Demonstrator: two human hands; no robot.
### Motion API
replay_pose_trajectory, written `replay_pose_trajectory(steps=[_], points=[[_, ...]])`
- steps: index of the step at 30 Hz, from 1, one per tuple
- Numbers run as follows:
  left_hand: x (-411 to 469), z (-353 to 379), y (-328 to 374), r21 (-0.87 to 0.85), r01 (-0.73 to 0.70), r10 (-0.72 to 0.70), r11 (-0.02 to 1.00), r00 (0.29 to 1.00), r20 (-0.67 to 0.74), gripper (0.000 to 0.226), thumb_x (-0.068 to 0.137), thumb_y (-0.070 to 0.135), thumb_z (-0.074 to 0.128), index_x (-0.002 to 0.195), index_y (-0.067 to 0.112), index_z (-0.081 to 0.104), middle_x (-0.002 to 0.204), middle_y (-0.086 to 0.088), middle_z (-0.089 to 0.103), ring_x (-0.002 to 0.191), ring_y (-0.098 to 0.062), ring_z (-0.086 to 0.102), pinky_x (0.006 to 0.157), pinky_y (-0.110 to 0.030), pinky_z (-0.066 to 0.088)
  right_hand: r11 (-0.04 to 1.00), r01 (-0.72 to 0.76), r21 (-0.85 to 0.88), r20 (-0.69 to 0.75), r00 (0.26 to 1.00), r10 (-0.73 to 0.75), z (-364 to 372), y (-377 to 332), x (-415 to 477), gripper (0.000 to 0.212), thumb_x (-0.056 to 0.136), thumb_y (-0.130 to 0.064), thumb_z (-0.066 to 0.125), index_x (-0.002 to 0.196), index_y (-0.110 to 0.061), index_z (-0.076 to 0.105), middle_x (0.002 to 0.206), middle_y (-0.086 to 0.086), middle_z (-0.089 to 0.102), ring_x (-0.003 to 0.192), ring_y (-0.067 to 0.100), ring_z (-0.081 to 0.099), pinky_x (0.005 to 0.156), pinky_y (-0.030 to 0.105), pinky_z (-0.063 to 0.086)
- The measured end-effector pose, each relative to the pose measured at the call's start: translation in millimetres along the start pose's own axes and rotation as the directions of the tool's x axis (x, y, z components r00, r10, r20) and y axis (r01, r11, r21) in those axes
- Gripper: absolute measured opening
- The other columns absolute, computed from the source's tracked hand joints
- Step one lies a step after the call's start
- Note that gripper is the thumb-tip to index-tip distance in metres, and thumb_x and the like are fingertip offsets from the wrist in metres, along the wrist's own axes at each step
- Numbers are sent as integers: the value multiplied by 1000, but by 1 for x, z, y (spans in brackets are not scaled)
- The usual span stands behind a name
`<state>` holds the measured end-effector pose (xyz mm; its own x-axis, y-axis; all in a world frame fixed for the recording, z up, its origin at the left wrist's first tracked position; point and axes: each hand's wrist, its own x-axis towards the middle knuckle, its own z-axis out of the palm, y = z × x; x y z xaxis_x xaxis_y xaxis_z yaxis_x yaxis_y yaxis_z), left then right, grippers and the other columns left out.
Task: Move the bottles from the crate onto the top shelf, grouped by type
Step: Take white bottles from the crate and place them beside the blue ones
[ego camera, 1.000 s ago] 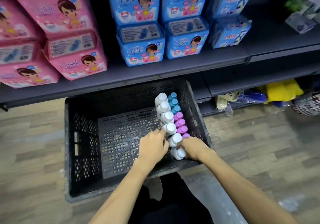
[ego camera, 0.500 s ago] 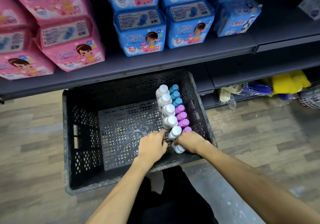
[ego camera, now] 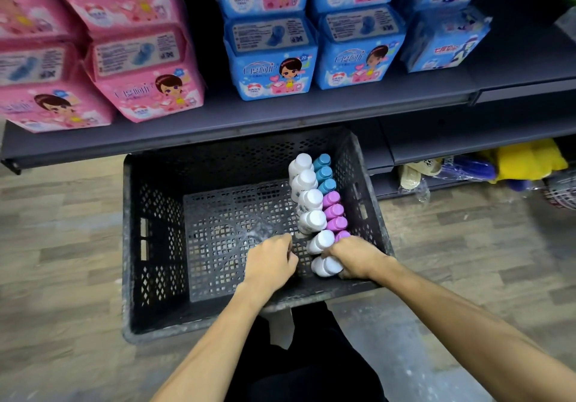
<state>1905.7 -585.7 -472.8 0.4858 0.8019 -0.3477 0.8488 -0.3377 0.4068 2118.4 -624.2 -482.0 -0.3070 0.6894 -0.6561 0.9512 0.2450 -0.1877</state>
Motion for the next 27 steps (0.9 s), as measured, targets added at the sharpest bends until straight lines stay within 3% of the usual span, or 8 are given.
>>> replay_pose_trajectory(steps=[4,7,10,13,16,19,23,27], points=[[4,-6,-4,0,-6,6,1000,1000,-17,14,89,30,49,96,19,55,91,3,64,85,-23,61,64,-33,46,986,-16,168,-167,985,44,-8,-4,-8,36,68,-29,71,102,-25,60,92,4,70,84,30,64,64,32,41],[7,-12,-7,-27,14,-15,1000,999,-37,12,89,30,49,94,20,54,89,4,63,81,-24,61,64,-34,48,904,-12,427,-281,949,145,-18,-5,-17,30,62,-30,73,90,-27,62,74,-5,64,71,22,59,59,29,41],[8,-18,-13,-51,57,-60,997,997,-49,13,88,31,50,94,20,55,89,6,65,80,-24,62,66,-35,51,827,7,563,-323,922,212,-32,-1,-22,31,63,-31,81,91,-22,69,70,-5,62,65,14,54,63,30,45],[8,-25,-18,-66,69,-73,995,996,-59,14,87,31,50,96,22,57,90,5,66,81,-23,62,68,-35,52,753,98,651,-384,898,215,-48,-2,-24,31,65,-34,87,89,-29,68,58,-12,50,56,5,41,59,23,37],[11,-38,-21,-87,89,-97,992,991,-96,10,87,31,51,92,23,55,85,6,65,78,-22,61,65,-34,50,723,177,668,-472,851,228,-68,-8,-23,31,65,-43,89,87,-35,68,59,-14,50,57,5,41,59,19,36],[16,-59,-26,-115,120,-135,986,982,-133,8,87,31,53,88,24,55,81,7,65,77,-21,60,64,-33,50,738,233,634,-558,798,228,-93,-14,-23,35,67,-44,89,93,-41,66,75,-9,63,67,9,53,66,24,43],[25,-94,-25,-134,120,-148,984,964,-223,7,85,32,56,84,25,57,77,7,64,74,-22,61,61,-32,47,779,296,553,-661,725,194,-129,-16,-25,36,70,-46,88,96,-36,65,72,-9,55,63,7,47,60,18,37],[32,-140,-9,-133,48,-90,990,938,-334,7,83,33,57,83,27,59,76,8,64,73,-22,61,59,-30,39,819,308,484,-722,670,174,-175,-16,-32,45,73,-50,83,105,-23,69,84,-9,60,67,8,51,63,21,43]])
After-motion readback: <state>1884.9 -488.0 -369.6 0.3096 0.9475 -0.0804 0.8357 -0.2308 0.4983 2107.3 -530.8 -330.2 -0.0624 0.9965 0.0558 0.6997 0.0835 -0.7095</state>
